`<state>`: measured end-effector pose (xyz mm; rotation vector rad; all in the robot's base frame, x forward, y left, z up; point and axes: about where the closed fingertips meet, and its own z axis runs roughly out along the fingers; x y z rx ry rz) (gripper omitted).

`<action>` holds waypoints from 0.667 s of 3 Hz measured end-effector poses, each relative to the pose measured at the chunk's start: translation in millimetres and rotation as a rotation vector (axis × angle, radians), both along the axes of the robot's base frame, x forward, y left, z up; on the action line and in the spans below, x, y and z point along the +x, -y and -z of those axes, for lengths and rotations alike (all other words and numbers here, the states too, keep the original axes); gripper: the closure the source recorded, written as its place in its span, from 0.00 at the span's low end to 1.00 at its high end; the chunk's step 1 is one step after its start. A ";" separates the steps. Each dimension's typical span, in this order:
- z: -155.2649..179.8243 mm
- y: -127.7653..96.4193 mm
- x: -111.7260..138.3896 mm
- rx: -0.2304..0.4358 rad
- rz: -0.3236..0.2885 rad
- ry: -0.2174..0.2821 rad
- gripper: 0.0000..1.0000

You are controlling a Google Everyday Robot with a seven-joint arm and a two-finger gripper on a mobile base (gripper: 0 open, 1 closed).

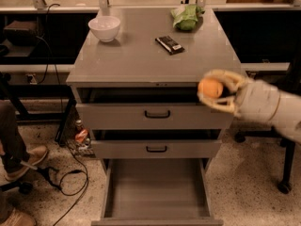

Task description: Pick orange from bottom drawer and place on counter

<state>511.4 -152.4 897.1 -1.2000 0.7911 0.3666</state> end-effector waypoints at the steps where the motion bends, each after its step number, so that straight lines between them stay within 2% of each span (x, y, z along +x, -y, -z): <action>1: -36.0 -8.3 24.7 -0.075 0.008 -0.027 1.00; 2: -35.6 -9.7 27.1 -0.077 0.006 -0.030 1.00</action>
Offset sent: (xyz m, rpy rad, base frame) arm 0.0198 0.0052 0.0276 -0.0645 0.0215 -0.0088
